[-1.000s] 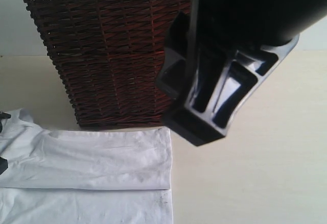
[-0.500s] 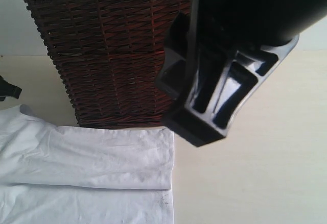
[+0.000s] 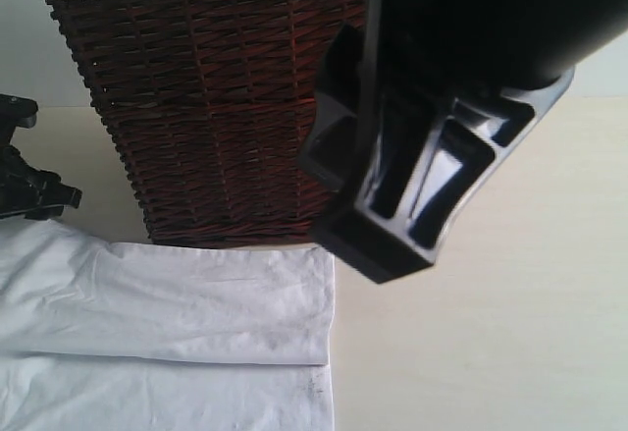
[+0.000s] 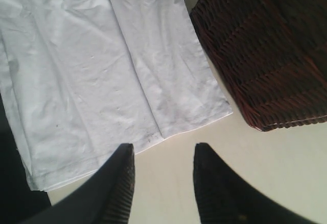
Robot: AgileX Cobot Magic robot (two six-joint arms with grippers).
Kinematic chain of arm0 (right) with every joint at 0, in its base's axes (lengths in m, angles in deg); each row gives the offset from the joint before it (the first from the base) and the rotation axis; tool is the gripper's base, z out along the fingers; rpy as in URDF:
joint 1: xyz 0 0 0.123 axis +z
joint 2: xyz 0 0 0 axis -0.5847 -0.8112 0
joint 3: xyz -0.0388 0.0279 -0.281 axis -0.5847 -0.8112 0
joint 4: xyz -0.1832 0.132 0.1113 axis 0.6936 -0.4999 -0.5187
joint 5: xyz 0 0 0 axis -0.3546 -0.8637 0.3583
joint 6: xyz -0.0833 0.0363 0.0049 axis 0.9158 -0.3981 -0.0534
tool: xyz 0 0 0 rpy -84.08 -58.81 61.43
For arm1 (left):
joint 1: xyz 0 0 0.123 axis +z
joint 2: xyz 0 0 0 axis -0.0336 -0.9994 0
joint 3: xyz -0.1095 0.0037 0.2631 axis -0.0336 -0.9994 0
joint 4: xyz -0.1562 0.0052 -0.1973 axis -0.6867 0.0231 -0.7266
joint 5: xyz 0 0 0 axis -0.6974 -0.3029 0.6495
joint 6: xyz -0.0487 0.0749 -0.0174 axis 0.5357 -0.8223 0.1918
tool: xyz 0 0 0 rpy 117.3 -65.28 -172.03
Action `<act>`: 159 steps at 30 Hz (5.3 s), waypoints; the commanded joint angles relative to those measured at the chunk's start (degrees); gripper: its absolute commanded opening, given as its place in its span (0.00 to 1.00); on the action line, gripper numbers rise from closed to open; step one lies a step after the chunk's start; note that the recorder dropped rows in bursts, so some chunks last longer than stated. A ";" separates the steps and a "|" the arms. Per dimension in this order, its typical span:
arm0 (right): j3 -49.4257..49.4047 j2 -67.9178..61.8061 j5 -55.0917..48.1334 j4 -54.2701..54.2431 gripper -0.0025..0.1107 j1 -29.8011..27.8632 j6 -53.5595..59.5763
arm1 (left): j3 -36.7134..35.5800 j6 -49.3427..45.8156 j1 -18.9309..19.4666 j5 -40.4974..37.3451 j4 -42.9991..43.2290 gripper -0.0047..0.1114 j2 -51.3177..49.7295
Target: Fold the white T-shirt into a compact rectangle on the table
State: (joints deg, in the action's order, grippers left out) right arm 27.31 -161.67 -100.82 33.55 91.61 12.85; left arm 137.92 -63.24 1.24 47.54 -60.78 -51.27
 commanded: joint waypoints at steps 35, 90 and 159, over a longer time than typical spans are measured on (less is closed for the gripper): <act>-0.34 0.13 0.39 -1.11 0.35 -0.16 0.19 | 7.38 -0.44 1.25 -1.85 -0.46 0.55 0.42; -1.95 0.13 0.39 -1.10 0.35 -0.16 1.14 | 1.60 -11.37 4.20 -9.02 9.65 0.05 5.76; -1.95 0.13 0.39 -1.34 0.35 -0.16 1.66 | 10.28 11.08 6.72 4.14 -0.41 0.18 -9.95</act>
State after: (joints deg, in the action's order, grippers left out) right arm 25.62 -161.67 -100.82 32.25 91.61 14.55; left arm 147.97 -51.90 8.96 49.69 -60.54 -60.60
